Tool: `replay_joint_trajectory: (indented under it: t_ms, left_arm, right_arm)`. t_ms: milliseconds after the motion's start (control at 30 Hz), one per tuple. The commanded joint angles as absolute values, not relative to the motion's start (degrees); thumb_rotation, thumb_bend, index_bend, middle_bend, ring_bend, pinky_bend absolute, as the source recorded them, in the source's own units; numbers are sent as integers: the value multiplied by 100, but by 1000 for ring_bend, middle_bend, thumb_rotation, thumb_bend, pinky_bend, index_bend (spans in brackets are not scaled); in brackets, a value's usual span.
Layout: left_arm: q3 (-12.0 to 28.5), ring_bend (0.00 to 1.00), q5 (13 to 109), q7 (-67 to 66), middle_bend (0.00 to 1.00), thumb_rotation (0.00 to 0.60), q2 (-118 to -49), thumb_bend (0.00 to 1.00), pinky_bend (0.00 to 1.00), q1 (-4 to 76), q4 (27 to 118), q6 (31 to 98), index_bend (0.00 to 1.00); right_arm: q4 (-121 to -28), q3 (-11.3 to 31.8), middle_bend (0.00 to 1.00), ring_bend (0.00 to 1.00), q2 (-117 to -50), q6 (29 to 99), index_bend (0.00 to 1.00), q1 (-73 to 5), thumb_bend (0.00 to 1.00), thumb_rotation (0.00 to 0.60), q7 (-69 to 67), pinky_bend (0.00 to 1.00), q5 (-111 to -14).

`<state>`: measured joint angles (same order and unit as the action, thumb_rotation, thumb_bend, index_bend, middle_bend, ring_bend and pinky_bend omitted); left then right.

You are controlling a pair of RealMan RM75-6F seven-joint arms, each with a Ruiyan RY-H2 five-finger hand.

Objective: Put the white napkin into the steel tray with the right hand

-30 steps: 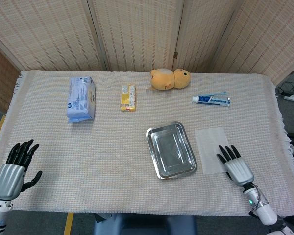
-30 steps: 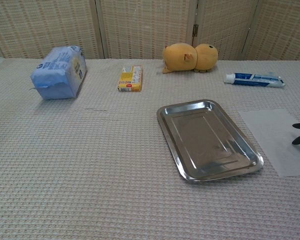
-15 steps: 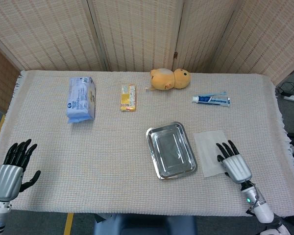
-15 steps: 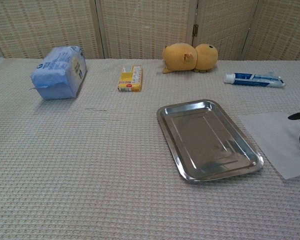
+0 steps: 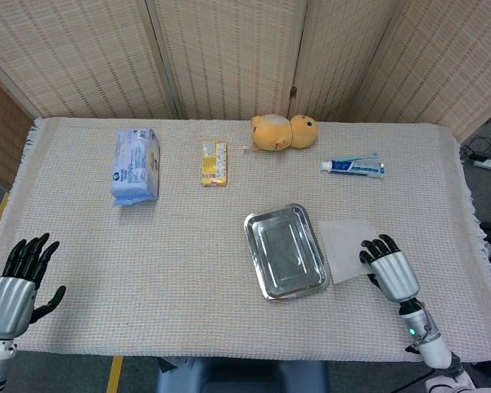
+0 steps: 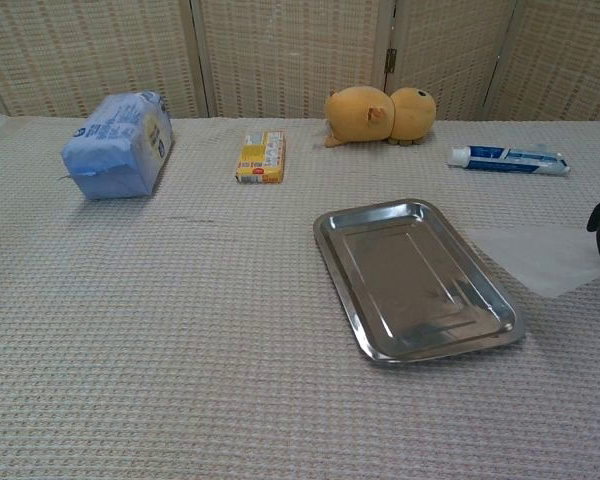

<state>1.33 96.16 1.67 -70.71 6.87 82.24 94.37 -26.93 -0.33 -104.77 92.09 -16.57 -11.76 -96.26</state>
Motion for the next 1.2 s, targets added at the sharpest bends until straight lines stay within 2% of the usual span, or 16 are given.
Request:
replay_joint_trajectory:
  t_ms: [33,467,800,1067,1200]
  left_arm:
    - [134,0,9617,170,0,600,-7066,393,0,685,8230,9441,32]
    - [133,0,9615,75,0,600,-7095,394,0,689,8236,9405,28]
    - [137,0,9584,62,0,600,-7125,394,0,712,8208,9335,28]
    - [156,0,9533,91,0,600,-7102,394,0,692,8193,9347,28]
    - [144,0,9533,98,0,600,-7101,394,0,697,8190,9320,29]
  right_arm:
    - [-2687,74,388,352,-10483,9478,686,-1748,516,600,-1204,254,-9611]
    - [-2494,259,387,358,-10525,10579,692,-2338,515,600,-1213,254,-9850]
    - [-2530,614,387,359,-10853,10292,692,-3222,515,600,-1286,254,-9687]
    - [-2108,623,387,359,-11398,10161,692,-3495,516,600,-1582,254,-9614]
    - [-1733,549,385,359,-11785,9737,692,-3544,516,600,-1860,254,-9535]
